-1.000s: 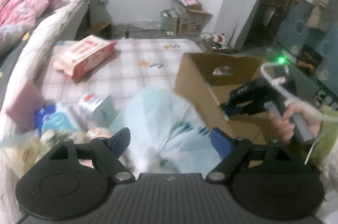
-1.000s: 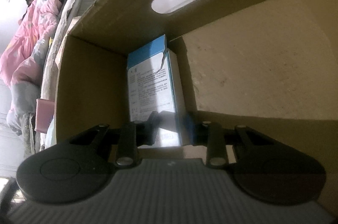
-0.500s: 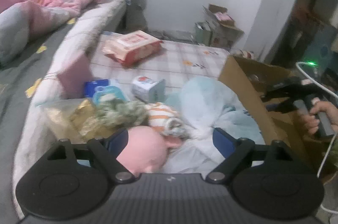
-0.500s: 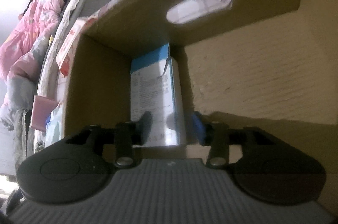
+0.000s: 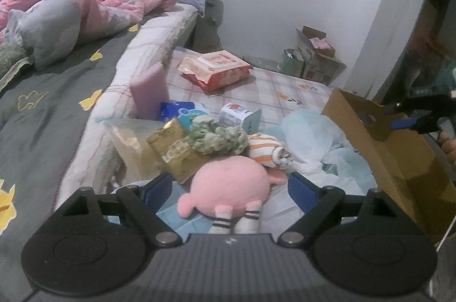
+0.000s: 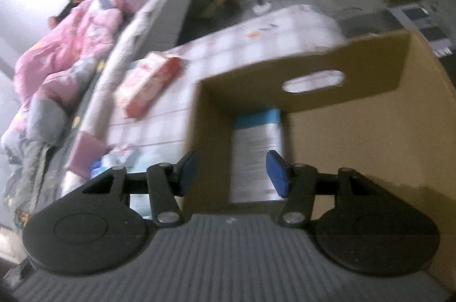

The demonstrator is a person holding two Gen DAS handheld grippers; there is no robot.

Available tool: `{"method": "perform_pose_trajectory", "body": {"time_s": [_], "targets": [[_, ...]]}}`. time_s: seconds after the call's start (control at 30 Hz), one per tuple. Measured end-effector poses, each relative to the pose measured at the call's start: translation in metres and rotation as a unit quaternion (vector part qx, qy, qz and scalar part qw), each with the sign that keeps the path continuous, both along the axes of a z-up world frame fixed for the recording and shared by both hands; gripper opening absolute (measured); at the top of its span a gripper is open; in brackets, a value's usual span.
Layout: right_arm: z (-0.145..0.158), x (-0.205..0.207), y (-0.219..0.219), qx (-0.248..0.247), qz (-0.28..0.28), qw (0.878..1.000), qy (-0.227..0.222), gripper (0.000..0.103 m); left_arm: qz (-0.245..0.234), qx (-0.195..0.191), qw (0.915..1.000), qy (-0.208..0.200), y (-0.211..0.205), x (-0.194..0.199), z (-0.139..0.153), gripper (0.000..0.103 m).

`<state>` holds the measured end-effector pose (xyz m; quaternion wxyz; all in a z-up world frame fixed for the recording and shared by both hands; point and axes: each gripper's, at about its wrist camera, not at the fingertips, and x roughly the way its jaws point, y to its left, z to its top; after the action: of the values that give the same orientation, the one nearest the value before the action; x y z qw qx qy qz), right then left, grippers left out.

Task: Organize soft objects
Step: 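Move the right tool to the pink sponge pad and grasp it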

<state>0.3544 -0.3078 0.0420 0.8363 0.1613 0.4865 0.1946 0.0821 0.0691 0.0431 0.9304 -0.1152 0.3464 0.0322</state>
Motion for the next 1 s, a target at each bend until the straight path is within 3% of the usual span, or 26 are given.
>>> {"method": "perform_pose_trajectory", "body": {"time_s": [0.3, 0.57, 0.77, 0.8, 0.93, 1.0], "targets": [[0.033, -0.013, 0.103, 0.061, 0.114, 0.991, 0.020, 0.053, 0.041, 0.021, 0.9985, -0.028, 0.033, 0.000, 0.008, 0.089], [0.028, 0.018, 0.241, 0.105, 0.200, 0.971, 0.079, 0.055, 0.053, 0.092, 0.9933, -0.045, 0.071, 0.064, 0.017, 0.087], [-0.013, 0.067, 0.314, 0.112, 0.189, 0.967, 0.129, 0.055, 0.039, 0.118, 0.9923, 0.001, 0.098, 0.149, 0.002, 0.080], [-0.020, 0.074, 0.318, 0.114, 0.182, 0.967, 0.136, 0.055, 0.039, 0.121, 0.9918, 0.014, 0.102, 0.164, -0.002, 0.074], [-0.044, 0.088, 0.330, 0.125, 0.169, 0.966, 0.154, 0.055, 0.029, 0.120, 0.9898, 0.071, 0.116, 0.212, -0.024, 0.070], [-0.051, 0.090, 0.329, 0.126, 0.166, 0.966, 0.156, 0.055, 0.030, 0.118, 0.9884, 0.091, 0.120, 0.227, -0.033, 0.061]]}}
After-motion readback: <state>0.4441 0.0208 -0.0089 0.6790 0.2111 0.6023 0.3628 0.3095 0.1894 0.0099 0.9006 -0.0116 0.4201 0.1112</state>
